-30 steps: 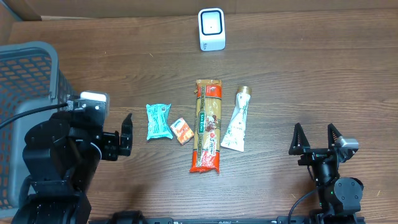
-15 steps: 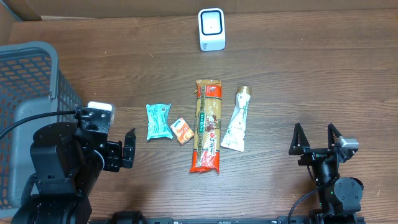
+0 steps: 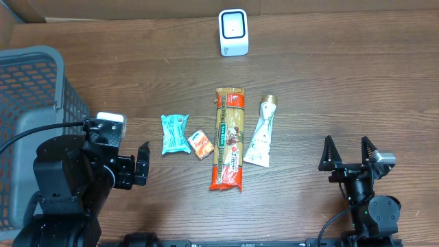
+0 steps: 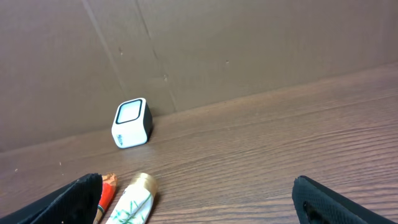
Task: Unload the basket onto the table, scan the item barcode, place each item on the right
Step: 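Move the right gripper to the white tube and grasp it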
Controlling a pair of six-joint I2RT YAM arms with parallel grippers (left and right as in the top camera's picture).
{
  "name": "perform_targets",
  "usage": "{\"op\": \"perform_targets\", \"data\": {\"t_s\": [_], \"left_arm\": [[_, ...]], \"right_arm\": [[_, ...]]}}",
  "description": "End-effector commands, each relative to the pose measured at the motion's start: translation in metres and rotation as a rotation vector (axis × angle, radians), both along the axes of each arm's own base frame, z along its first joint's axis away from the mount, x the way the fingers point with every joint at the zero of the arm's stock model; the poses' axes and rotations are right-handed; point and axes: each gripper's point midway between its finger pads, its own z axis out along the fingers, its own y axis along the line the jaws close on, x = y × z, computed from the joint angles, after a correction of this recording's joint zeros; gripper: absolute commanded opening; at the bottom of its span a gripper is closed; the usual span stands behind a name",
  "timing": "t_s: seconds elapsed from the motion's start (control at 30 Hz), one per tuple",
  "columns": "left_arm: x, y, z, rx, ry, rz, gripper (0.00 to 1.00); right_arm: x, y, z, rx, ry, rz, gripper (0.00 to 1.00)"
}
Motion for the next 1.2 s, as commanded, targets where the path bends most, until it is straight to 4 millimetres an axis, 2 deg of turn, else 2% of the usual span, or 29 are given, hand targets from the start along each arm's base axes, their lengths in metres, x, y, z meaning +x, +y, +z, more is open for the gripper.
{"op": "perform_targets", "data": {"t_s": [0.0, 0.23, 0.5, 0.6, 0.77, 0.9, 1.17], "left_arm": [[0.0, 0.002, 0.0, 0.023, 0.002, -0.004, 1.0], [0.0, 0.002, 0.0, 0.023, 0.002, -0.004, 1.0], [0.0, 0.002, 0.0, 0.023, 0.002, -0.004, 1.0], [0.0, 0.002, 0.0, 0.023, 0.002, -0.004, 1.0], [0.0, 0.002, 0.0, 0.023, 0.002, -0.004, 1.0], [0.0, 0.002, 0.0, 0.023, 0.002, -0.004, 1.0], [0.0, 0.002, 0.0, 0.023, 0.002, -0.004, 1.0]], "right_arm": [[0.0, 0.002, -0.003, 0.003, 0.001, 0.009, 1.0], [0.001, -0.007, -0.002, -0.043, -0.006, -0.042, 1.0], [0.0, -0.003, 0.001, -0.021, -0.017, -0.023, 1.0], [0.0, 0.008, 0.001, -0.021, -0.019, 0.041, 1.0], [-0.007, 0.038, 0.01, -0.019, -0.054, 0.22, 1.0], [-0.013, 0.051, 0.02, -0.011, -0.04, 0.301, 1.0], [-0.008, 0.067, 0.065, 0.019, 0.108, 0.396, 1.0]]}}
